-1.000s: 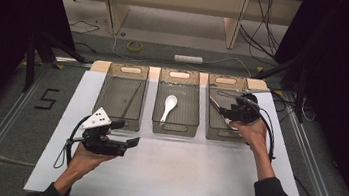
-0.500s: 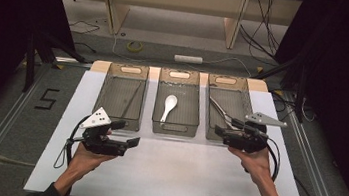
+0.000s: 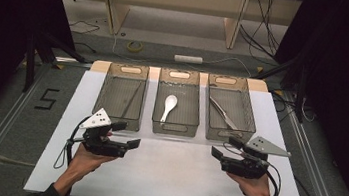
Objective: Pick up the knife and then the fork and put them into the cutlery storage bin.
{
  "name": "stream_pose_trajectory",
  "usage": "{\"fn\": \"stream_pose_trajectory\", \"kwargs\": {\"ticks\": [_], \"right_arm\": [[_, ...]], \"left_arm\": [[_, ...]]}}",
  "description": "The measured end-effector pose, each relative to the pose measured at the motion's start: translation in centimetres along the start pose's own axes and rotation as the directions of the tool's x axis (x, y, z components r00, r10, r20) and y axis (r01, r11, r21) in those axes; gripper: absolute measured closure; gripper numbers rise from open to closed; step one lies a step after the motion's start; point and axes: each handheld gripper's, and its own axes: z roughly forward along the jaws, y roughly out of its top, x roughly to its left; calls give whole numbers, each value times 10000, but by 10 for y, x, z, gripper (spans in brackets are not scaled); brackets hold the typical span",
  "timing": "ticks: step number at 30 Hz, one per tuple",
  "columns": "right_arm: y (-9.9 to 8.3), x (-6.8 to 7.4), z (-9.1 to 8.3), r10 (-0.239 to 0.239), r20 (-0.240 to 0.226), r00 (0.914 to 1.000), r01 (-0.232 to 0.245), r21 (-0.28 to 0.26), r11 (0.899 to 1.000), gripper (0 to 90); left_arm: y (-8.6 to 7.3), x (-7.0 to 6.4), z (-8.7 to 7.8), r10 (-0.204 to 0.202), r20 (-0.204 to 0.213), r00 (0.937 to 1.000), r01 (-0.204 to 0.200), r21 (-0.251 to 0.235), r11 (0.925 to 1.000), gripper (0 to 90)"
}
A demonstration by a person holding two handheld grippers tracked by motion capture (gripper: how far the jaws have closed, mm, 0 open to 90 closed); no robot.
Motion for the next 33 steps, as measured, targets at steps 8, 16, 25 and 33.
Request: {"fn": "stream_pose_trajectory", "kwargs": {"ticks": [8,16,25,33], "right_arm": [[-12,9,-4,-144,-50,9999,143,-133,9998,214],[-16,10,-3,-169,-26,9999,169,-23,9999,212],[-16,10,-4,-163,55,9999,164,-83,9998,212],[-16,10,-3,-227,84,9997,227,-8,9997,205]], "left_arm": [[-2,-4,0,-20,104,9999,19,47,10000,169],[-4,-8,0,38,181,9998,-42,195,9998,169],[-4,-8,0,60,148,9999,-63,181,9998,169],[-4,-7,0,69,132,9999,-71,156,9999,169]]}}
